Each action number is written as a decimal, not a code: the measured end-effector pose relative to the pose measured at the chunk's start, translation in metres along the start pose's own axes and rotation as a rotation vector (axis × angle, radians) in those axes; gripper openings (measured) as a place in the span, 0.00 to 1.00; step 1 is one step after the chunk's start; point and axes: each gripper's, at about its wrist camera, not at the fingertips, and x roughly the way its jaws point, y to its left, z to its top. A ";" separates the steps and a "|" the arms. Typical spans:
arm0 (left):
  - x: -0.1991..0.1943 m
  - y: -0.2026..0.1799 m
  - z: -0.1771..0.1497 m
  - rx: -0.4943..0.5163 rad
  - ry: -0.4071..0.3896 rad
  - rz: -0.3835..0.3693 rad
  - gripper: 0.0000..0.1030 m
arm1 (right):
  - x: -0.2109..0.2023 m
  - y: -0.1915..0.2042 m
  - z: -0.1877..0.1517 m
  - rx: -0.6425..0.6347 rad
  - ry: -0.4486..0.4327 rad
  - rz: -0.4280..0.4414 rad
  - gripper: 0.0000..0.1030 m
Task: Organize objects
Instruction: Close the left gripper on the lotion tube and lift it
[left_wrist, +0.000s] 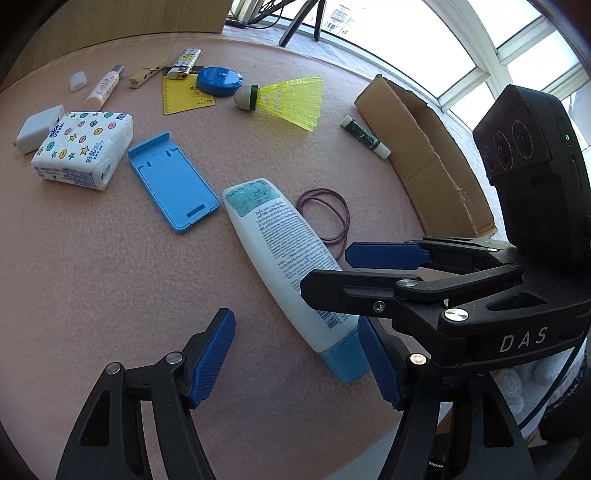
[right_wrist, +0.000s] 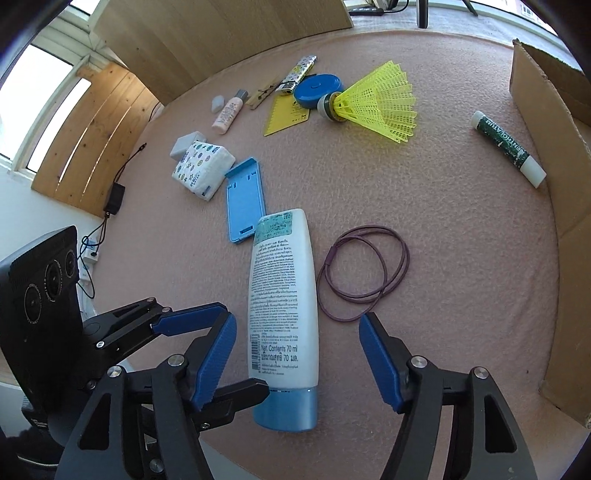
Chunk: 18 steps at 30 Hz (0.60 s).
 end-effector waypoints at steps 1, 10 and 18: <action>0.000 0.000 -0.001 -0.001 0.004 -0.006 0.68 | 0.002 0.001 0.000 -0.002 0.011 0.009 0.57; 0.002 0.001 -0.001 -0.010 0.012 -0.030 0.63 | 0.014 0.008 -0.005 -0.012 0.066 0.046 0.43; 0.001 -0.005 -0.002 -0.008 0.015 -0.035 0.57 | 0.012 0.007 -0.009 0.005 0.065 0.056 0.35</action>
